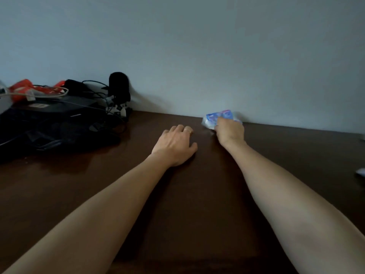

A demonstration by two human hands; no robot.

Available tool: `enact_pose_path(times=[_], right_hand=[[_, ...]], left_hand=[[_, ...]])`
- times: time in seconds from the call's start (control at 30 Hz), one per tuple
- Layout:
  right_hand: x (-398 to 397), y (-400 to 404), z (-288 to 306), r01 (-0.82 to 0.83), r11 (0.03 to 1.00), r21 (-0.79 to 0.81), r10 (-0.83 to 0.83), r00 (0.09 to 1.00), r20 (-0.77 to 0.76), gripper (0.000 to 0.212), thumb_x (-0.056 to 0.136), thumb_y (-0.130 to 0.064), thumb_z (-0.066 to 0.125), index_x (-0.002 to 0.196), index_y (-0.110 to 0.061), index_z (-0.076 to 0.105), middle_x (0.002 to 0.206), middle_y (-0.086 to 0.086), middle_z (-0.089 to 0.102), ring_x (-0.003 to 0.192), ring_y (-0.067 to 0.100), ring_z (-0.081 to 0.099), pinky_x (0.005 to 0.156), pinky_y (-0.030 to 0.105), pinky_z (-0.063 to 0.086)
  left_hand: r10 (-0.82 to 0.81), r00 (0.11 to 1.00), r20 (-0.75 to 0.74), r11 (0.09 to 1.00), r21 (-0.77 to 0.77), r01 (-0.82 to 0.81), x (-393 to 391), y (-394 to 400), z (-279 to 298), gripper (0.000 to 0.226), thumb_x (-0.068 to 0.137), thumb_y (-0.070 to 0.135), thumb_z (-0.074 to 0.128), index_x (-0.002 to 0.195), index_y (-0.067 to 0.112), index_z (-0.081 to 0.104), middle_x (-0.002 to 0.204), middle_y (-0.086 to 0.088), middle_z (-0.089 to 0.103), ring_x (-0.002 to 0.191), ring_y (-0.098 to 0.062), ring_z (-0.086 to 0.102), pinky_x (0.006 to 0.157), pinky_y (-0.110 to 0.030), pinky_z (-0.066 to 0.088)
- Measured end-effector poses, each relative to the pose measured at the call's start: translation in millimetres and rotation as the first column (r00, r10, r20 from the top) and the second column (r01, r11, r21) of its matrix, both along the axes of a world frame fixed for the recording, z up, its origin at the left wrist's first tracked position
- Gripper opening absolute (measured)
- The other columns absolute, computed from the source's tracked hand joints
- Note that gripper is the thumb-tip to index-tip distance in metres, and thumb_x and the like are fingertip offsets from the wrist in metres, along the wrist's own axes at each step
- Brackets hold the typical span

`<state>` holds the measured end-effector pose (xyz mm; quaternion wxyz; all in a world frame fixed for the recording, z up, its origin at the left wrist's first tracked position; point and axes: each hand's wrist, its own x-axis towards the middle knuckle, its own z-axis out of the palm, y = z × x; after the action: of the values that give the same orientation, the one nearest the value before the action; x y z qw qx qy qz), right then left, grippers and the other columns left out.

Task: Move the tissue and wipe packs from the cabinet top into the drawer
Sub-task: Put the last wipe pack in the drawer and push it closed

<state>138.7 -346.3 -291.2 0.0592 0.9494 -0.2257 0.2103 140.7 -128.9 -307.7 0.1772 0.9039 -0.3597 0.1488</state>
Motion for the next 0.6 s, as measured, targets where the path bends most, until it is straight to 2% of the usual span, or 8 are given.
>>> enact_pose_path(times=[0.17,0.23,0.3,0.37,0.4,0.47,0.53,0.6], right_hand=[[-99,42,12,-0.213,0.938,0.274,0.193,0.976,0.101,0.021,0.100,-0.043,0.056,0.092,-0.024,0.063,0.097,0.000,0.070,0.092,0.026,0.063,0.073,0.037,0.041],[-139,62,13,-0.347,0.773,0.532,0.242,0.935,0.260,0.026,0.102,-0.037,0.056,0.087,-0.018,0.066,0.086,-0.003,0.068,0.084,0.018,0.062,0.070,0.035,0.042],[-178,82,17,-0.493,0.472,0.731,0.176,0.865,0.470,0.026,0.102,-0.026,0.058,0.084,-0.017,0.074,0.082,-0.001,0.072,0.079,0.013,0.066,0.067,0.029,0.047],[-215,103,21,-0.578,0.262,0.773,0.059,0.809,0.584,0.029,0.101,-0.022,0.059,0.079,-0.020,0.078,0.080,-0.002,0.075,0.075,0.010,0.070,0.064,0.025,0.050],[-232,114,22,-0.598,0.205,0.774,0.003,0.792,0.611,0.031,0.100,-0.025,0.060,0.078,-0.022,0.080,0.083,-0.002,0.078,0.078,0.011,0.073,0.065,0.025,0.052],[-262,137,18,-0.624,0.105,0.775,-0.086,0.770,0.632,0.032,0.100,-0.038,0.058,0.083,-0.028,0.082,0.093,-0.002,0.080,0.089,0.016,0.076,0.070,0.026,0.057],[-291,159,11,-0.639,0.018,0.769,-0.119,0.762,0.637,0.042,0.097,-0.058,0.054,0.097,-0.026,0.081,0.104,-0.001,0.080,0.100,0.017,0.075,0.086,0.032,0.058],[-322,183,-3,-0.649,0.007,0.761,-0.060,0.759,0.648,0.059,0.089,-0.071,0.055,0.115,-0.022,0.077,0.117,0.002,0.077,0.113,0.021,0.070,0.101,0.043,0.052]], left_hand=[[-0.058,0.995,-0.078,0.982,-0.185,0.042,-34,22,10,0.097,0.079,0.039,0.073,0.156,0.026,0.016,0.160,-0.005,0.025,0.144,-0.028,0.032,0.113,-0.045,0.030],[-0.114,0.985,-0.128,0.958,-0.278,0.075,-56,38,13,0.101,0.073,0.040,0.081,0.155,0.031,0.023,0.165,0.001,0.018,0.148,-0.024,0.025,0.116,-0.047,0.027],[-0.238,0.948,-0.210,0.904,-0.405,0.137,-84,56,14,0.088,0.070,0.043,0.086,0.145,0.028,0.044,0.160,0.004,0.033,0.144,-0.017,0.034,0.115,-0.039,0.033],[-0.421,0.831,-0.364,0.808,-0.566,0.161,-120,76,15,0.067,0.066,0.047,0.089,0.123,0.026,0.061,0.131,0.015,0.064,0.122,-0.009,0.059,0.101,-0.026,0.046],[-0.489,0.767,-0.416,0.763,-0.629,0.145,-139,87,15,0.062,0.064,0.049,0.090,0.115,0.024,0.065,0.114,0.014,0.072,0.108,-0.007,0.066,0.094,-0.027,0.051],[-0.540,0.708,-0.455,0.701,-0.708,0.080,-177,106,14,0.061,0.061,0.053,0.090,0.108,0.021,0.068,0.105,0.007,0.076,0.100,-0.012,0.071,0.093,-0.038,0.056],[-0.541,0.710,-0.450,0.665,-0.746,0.034,-216,126,12,0.061,0.063,0.056,0.089,0.109,0.021,0.070,0.105,0.002,0.077,0.099,-0.018,0.073,0.092,-0.046,0.057],[-0.527,0.730,-0.435,0.626,-0.780,-0.013,-251,148,8,0.053,0.068,0.056,0.086,0.106,0.023,0.070,0.102,0.002,0.077,0.095,-0.019,0.074,0.087,-0.047,0.059]])
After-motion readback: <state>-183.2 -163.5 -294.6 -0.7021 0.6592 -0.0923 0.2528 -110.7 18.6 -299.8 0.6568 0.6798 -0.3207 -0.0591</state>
